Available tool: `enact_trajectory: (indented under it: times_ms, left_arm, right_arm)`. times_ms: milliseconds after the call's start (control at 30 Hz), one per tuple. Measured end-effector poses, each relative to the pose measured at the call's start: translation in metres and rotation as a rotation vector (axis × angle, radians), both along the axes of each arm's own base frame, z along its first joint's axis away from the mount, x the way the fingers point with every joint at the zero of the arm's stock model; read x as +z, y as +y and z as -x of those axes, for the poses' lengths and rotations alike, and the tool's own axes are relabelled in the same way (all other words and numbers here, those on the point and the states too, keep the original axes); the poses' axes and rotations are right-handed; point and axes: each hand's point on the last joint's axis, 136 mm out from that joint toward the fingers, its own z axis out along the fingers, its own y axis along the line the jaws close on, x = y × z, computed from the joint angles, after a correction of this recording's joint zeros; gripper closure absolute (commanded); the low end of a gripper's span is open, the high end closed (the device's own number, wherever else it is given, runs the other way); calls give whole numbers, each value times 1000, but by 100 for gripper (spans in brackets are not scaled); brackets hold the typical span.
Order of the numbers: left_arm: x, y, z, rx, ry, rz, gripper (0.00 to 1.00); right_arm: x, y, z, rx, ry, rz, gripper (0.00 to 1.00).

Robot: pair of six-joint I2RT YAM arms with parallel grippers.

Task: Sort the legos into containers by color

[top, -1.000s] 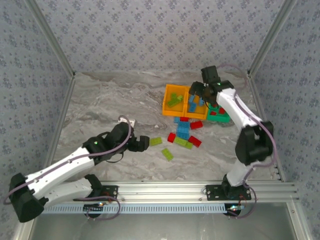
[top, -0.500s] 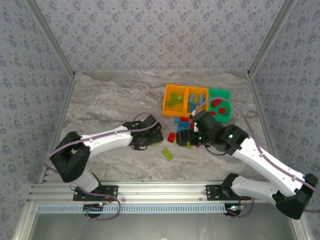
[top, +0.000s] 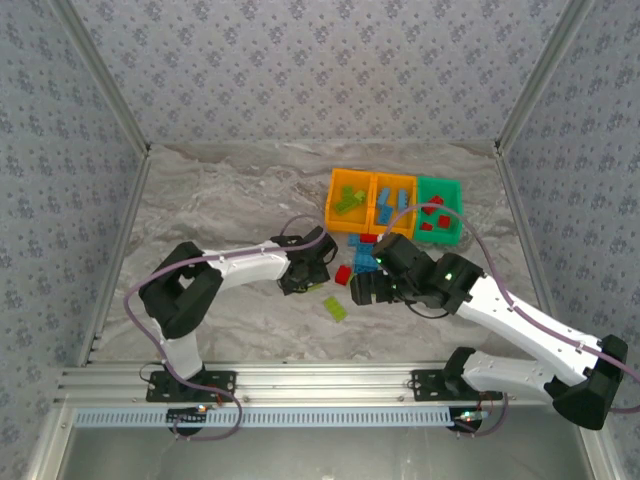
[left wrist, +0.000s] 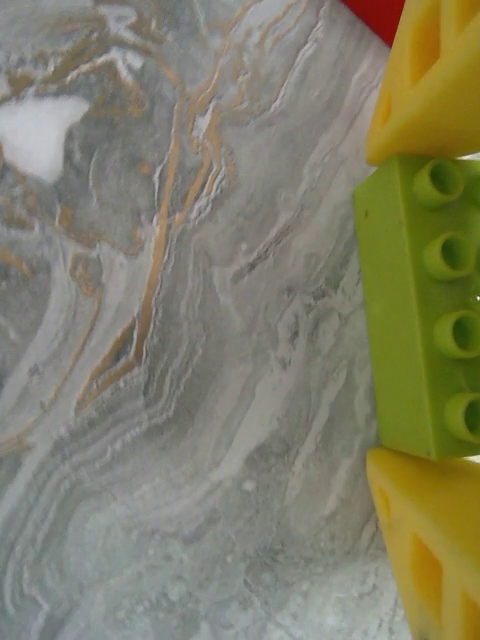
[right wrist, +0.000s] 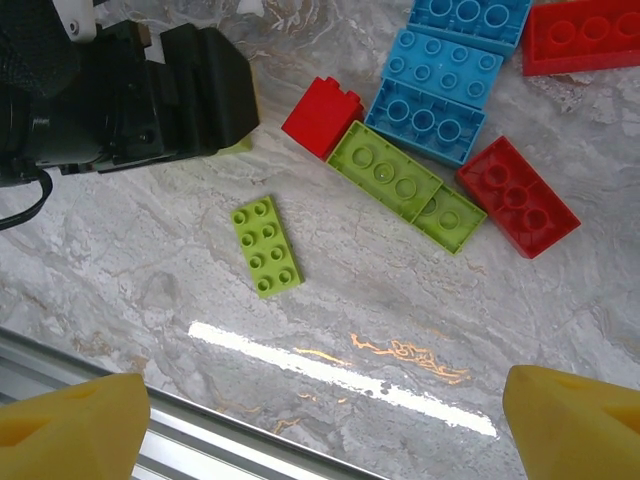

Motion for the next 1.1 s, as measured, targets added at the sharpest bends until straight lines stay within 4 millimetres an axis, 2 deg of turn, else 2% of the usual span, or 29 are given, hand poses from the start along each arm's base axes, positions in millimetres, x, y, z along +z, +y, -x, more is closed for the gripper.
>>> enact_trajectory:
  times_ms: [133,333,433,533,633,733,833,900,967,1033,1100]
  left_arm:
    - [3,1,0,-4,-3,1,50]
    - [10,4,5,-32,-11,19,52]
    - [35,0,1,-70,-66,59,52]
    - [73,-9,-10,-126,-164,109,51]
    - [118,-28,-37,-172,-308,139,51]
    - [161,-52,-78,-191,-447,165,51]
    - [182,-73,-129,-180,-536,179,50]
    - [181,-83,-162,-178,-573,170,47]
    - [168,-88,-189,-190,-588,141,36]
    - [152,-92,-208,-204,-585,110,25]
    - [140,-97,-219,-230,-576,93,20]
  right_arm:
    - [-2,4,0,5,3,-18,7]
    - [-5,15,-1,10,10,-68,7]
    - [1,16,-5,-4,-14,-91,7]
    - [12,9,-7,-38,-56,-111,7]
    - [28,-2,-9,-88,-118,-149,7]
    - [41,-14,-8,-137,-163,-187,7]
    - [44,-25,-4,-178,-175,-204,7]
    - [43,-31,-2,-198,-173,-208,7]
    - [43,-36,0,-216,-173,-211,7]
    - [42,-41,3,-230,-172,-210,7]
    - [41,-44,4,-239,-170,-210,7]
